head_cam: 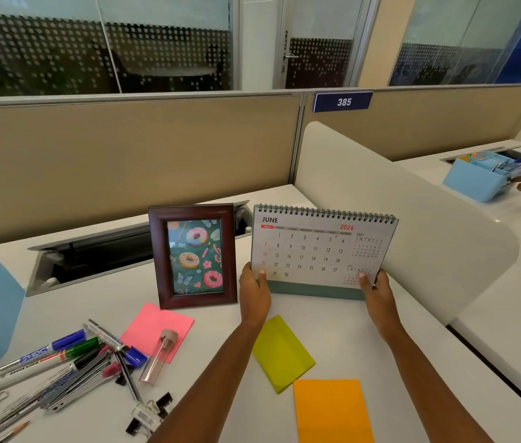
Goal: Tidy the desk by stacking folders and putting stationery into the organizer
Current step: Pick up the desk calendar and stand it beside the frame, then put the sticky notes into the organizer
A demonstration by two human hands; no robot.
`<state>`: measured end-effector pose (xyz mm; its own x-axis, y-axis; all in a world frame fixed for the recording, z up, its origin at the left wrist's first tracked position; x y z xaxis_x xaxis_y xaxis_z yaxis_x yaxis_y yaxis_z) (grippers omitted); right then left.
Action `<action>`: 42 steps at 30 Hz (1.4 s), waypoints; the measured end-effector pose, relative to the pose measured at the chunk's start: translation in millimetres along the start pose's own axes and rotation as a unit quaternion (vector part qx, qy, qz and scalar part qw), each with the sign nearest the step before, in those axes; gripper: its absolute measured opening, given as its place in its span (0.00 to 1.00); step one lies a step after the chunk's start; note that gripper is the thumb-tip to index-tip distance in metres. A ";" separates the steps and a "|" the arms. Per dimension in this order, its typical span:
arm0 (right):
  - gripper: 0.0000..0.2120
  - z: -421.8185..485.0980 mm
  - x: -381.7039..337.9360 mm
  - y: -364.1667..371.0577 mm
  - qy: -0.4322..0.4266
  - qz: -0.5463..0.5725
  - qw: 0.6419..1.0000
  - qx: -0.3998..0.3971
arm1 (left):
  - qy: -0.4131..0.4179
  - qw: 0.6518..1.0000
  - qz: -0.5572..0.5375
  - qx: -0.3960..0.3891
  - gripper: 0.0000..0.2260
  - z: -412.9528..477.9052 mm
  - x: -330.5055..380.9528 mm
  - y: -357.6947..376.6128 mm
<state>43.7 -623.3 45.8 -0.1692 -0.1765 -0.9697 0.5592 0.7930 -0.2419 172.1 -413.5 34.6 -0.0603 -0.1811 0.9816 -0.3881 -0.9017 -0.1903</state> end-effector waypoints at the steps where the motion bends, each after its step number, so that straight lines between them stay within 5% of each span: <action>1: 0.17 0.3 1.3 0.2 0.006 -0.005 1.000 0.000 | 0.000 1.000 0.003 0.003 0.14 0.8 -0.6 -0.7; 11: 0.22 -14.1 4.7 -1.1 0.009 -0.037 0.999 0.036 | -0.043 0.999 0.021 0.006 0.20 -14.9 -9.9 3.5; 19: 0.27 -68.6 -5.4 18.8 -0.032 -0.145 0.984 0.102 | 0.002 0.996 0.087 -0.018 0.23 -67.7 -2.6 -2.0; 24: 0.24 -112.2 -1.0 67.2 -0.047 -0.195 0.980 0.007 | 0.067 0.985 0.157 0.020 0.20 -119.7 -11.5 -52.7; 28: 0.27 -128.5 1.7 105.0 -0.012 -0.259 0.963 -0.077 | 0.114 0.955 0.267 0.058 0.19 -161.7 -26.5 -118.1; 34: 0.36 -134.3 -12.0 148.8 0.061 -0.436 0.888 -0.135 | 0.081 0.896 0.411 0.150 0.22 -225.6 -49.2 -243.3; 42: 0.41 -129.7 -27.0 134.6 0.174 -0.425 0.884 -0.088 | 0.012 0.840 0.484 0.243 0.19 -278.0 -69.7 -347.9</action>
<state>18.3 -436.1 44.0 -0.7245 -0.5855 -0.3636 -0.0188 0.5441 -0.8388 55.7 22.0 36.8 -0.1526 -0.9198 0.3615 0.2754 -0.3909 -0.8782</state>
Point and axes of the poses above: each hand's wrist, its own z-axis towards the middle knuckle, its own y-axis out of the palm, x = y × z, the point moved 6 cm from there along z, towards the middle knuckle, and after that the axes turned 12 degrees about -x, right-handed, at the moved point
